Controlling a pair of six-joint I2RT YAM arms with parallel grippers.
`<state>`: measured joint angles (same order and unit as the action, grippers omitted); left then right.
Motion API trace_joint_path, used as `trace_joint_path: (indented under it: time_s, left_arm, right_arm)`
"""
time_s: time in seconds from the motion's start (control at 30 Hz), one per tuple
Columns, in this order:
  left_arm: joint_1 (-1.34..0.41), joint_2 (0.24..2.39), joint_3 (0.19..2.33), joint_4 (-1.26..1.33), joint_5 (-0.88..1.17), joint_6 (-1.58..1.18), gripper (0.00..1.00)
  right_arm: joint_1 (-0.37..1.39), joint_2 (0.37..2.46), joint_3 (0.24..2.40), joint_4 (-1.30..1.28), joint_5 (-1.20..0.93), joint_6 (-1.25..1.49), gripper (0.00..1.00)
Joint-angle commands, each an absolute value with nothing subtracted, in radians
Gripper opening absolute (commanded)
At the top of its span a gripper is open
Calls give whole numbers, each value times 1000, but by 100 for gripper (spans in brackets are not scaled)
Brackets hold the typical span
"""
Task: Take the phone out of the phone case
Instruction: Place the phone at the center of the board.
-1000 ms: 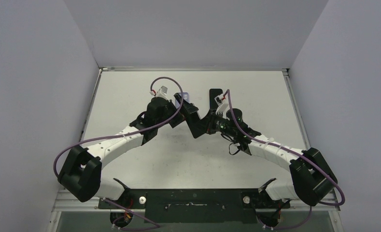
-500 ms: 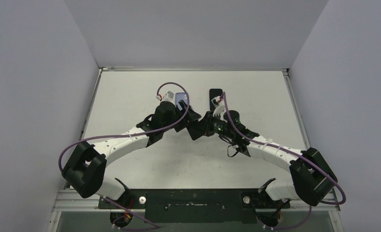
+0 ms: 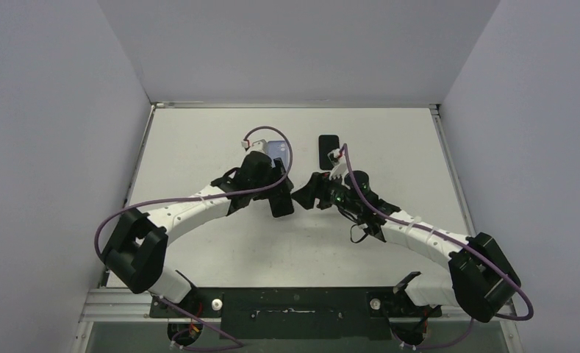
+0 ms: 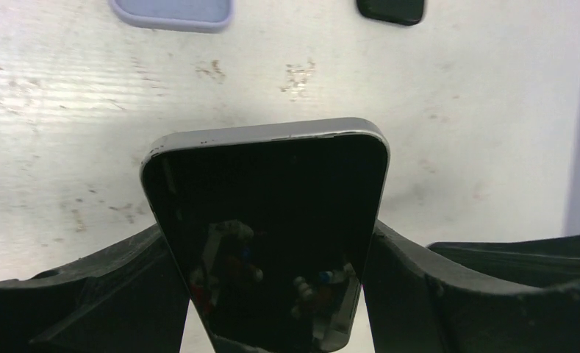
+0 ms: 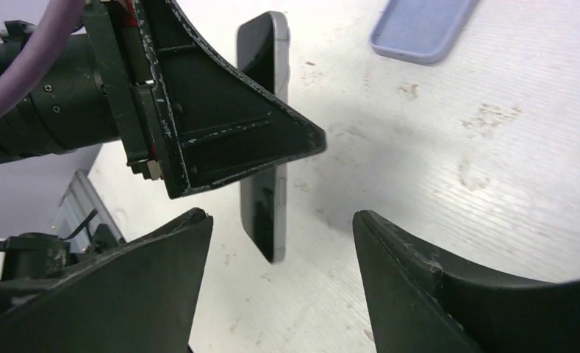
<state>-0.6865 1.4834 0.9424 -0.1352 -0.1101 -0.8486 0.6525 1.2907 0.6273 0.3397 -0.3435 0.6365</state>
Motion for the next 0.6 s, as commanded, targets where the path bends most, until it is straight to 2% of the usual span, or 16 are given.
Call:
trace_joint_path:
  time_s: [0.0,0.1,0.3,0.5,0.57]
  left_arm:
    - [-676,1551,1066,-260,-156,-642,0]
    - [-672,1632,1126,-341,-156,-586,0]
    - [-651,1768,1224,-414,-154,-567,0]
    - [-647,1897,1340,-479,-173,-576,9]
    - [-646,1941,1364,-493,-176,-585,15]
  right_arm:
    - [611,1216,598,270,-266,608,75]
    - [565,1181,578,224,-238,606,82]
    - [469,1133,568,148,-229,580,85]
    - [444,1098,562,111,-203,553,85]
    - [440,1093,556,106,-200,555,86]
